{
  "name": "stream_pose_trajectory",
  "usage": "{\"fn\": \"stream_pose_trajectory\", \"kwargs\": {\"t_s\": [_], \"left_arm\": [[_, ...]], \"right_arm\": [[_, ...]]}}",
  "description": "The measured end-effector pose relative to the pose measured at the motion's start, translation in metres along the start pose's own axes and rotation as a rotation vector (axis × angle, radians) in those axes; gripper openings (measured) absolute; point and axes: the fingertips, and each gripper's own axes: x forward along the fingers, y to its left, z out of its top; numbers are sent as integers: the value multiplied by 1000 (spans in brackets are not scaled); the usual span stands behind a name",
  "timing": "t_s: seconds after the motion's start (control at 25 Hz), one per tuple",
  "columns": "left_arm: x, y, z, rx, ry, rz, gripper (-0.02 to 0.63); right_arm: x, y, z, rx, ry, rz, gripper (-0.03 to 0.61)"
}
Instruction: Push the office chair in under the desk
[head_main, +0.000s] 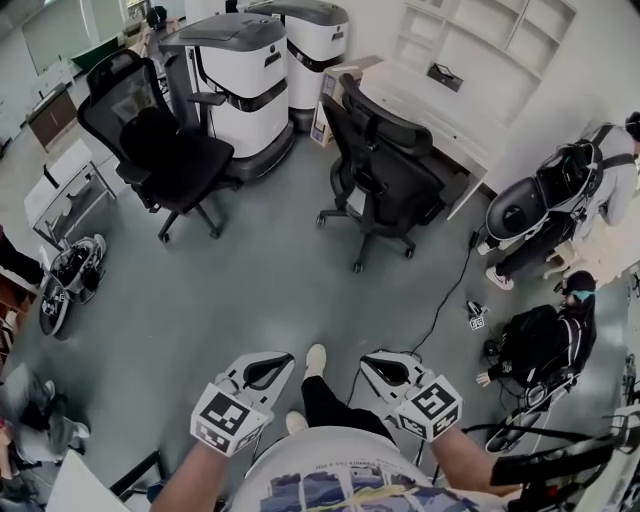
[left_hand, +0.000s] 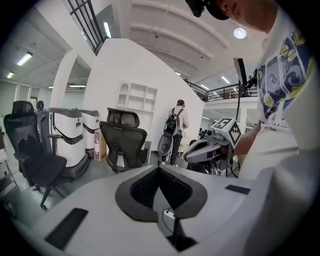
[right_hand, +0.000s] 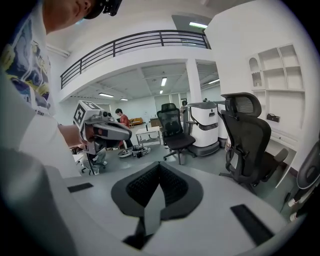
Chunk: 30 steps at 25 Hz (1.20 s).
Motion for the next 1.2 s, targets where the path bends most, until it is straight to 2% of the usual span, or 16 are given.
{"fn": "stream_pose_trajectory", "kwargs": {"t_s": [0.12, 0.24, 0.32, 0.36, 0.64, 0.92, 1.2], "left_arm": [[20, 34, 14, -3, -12, 30, 14], [39, 68, 38, 27, -16, 49, 14], [50, 91, 57, 53, -16, 59, 14], [57, 103, 67, 62, -15, 66, 15], [117, 170, 115, 97, -26, 90, 15], [156, 230, 144, 143, 0, 4, 32], [215, 303, 172, 180, -14, -174, 60]], "right_arm": [[27, -33, 11, 14, -32, -10, 26], [55, -69, 34, -2, -64, -1, 34], [72, -93, 54, -9, -83, 4, 116], [79, -105, 64, -11, -93, 5, 121], [118, -189, 105, -10, -123, -16, 109], [137, -249, 131, 21, -138, -134, 109], [142, -311, 142, 105, -129, -379, 124]]}}
